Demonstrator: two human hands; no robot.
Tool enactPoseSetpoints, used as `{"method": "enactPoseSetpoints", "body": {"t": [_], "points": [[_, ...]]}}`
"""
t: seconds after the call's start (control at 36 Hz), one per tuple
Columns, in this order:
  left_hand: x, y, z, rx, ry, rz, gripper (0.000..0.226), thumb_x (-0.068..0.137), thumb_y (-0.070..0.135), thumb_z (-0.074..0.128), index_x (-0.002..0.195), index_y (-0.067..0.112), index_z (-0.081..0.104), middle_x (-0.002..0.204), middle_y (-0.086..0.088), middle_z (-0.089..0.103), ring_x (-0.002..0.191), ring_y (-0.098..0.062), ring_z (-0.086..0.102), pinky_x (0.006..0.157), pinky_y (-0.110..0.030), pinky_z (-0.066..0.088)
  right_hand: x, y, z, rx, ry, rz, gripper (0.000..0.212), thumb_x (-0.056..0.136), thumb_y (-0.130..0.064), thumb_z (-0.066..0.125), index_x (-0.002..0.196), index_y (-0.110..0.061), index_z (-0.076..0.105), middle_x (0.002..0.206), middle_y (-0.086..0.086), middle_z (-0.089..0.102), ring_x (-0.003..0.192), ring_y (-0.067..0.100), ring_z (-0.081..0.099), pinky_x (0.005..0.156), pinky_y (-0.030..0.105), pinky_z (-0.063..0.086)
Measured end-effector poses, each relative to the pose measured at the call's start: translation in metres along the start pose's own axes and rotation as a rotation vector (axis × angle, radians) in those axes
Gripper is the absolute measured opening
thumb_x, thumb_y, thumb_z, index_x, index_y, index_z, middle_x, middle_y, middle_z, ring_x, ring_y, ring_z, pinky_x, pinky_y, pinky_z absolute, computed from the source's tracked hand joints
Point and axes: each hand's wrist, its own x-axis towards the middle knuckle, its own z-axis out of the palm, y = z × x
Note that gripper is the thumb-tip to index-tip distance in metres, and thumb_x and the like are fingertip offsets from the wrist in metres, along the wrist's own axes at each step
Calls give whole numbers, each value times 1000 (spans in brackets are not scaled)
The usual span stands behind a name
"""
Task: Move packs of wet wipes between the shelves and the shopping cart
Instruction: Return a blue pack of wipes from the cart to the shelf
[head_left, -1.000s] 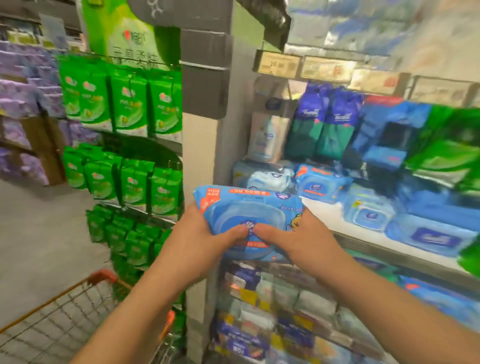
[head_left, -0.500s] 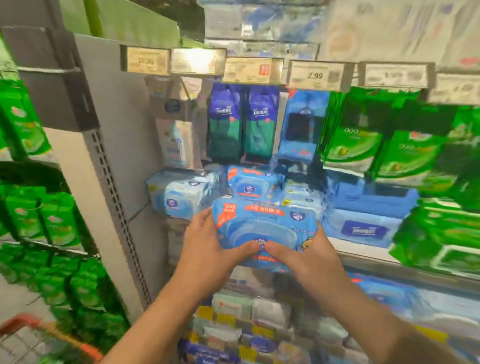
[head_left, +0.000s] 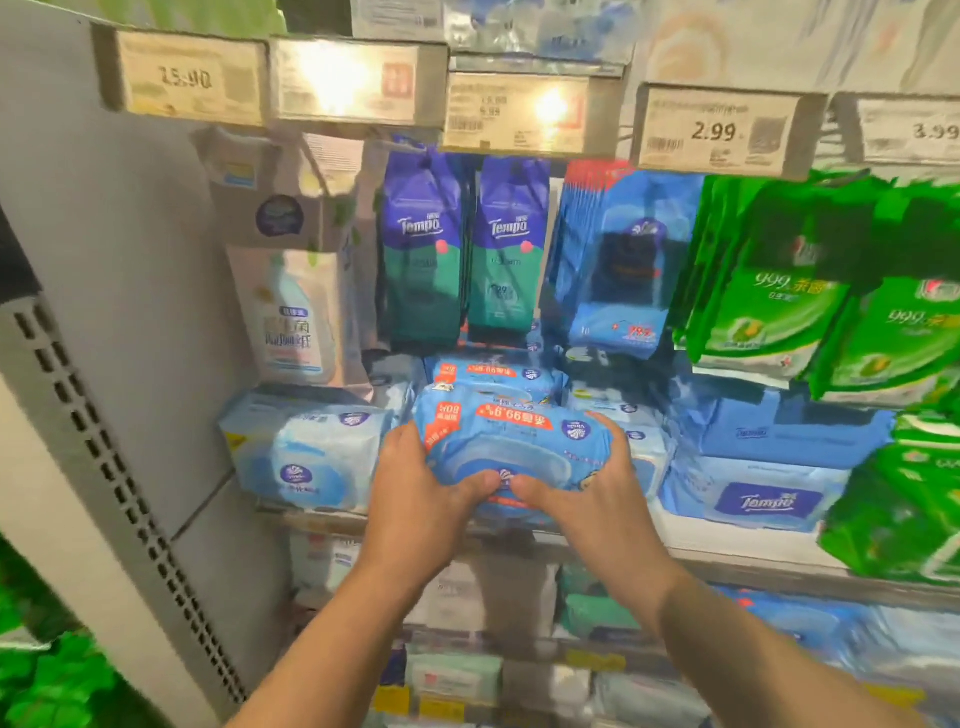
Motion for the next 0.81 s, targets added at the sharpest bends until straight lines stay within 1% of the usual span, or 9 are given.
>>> {"method": "enactPoseSetpoints", "body": {"t": [0.11,0.25,0.33,0.39,0.47,0.56,0.64,0.69,0.81], "points": [[17,-10,9,-83,-24,-12,56,70,14,92,96,46,53,101,23,62,97,10,59,74,-4,41,12,1,7,20,43,-3,92,65,-3,92,135,-28,37,112,-11,72,98,-2,70,75,13,54],[29,-24,15,-129,-34,-17,59,68,20,90,113,42,58,113,18,70,107,-2,67,93,-31,54,28,12,8,-50,38,-8,104,61,-14,97,140,-32,31,117,-14,72,108,2,68,86,20,55],[33,-25,23,-132,-35,6,60,71,6,88,106,42,56,104,31,69,101,12,64,86,-10,49,39,16,8,-195,-18,-11,118,61,-20,97,148,-34,20,128,-18,64,115,-4,62,96,25,53],[34,-31,30,-124,-48,-11,57,66,13,86,107,40,56,101,33,70,99,19,62,85,-7,48,45,18,10,-370,-69,-70,120,61,-25,96,152,-31,19,145,-12,47,130,3,50,109,29,44],[32,-44,37,-118,-31,-105,70,66,19,94,118,39,51,117,22,66,109,10,63,101,-27,50,45,17,12,-819,-154,-165,98,76,-43,83,152,-32,22,155,-3,14,143,20,30,116,29,30],[28,-50,42,-74,17,-119,80,68,20,95,133,29,49,122,14,66,118,-10,63,104,-39,49,48,23,14,-1120,-96,-332,93,70,-54,83,144,-20,37,159,12,17,146,32,20,117,44,34],[28,-50,45,-54,45,-90,76,70,18,94,129,30,48,115,24,62,113,-7,60,94,-28,45,57,29,13,-1277,-60,-497,96,55,-55,87,133,-13,51,144,12,45,135,35,39,112,45,33],[31,-49,45,-29,46,-63,73,72,18,92,128,32,46,114,26,61,110,-2,58,88,-18,41,60,30,11,-1331,-81,-564,95,61,-55,84,138,-11,49,139,8,48,131,34,46,112,45,27],[38,-49,46,-6,28,-69,73,76,19,90,133,27,45,110,32,58,92,19,54,76,2,37,71,31,10,-1403,-86,-578,92,65,-58,82,136,-9,49,125,6,53,117,31,50,107,42,32]]}}
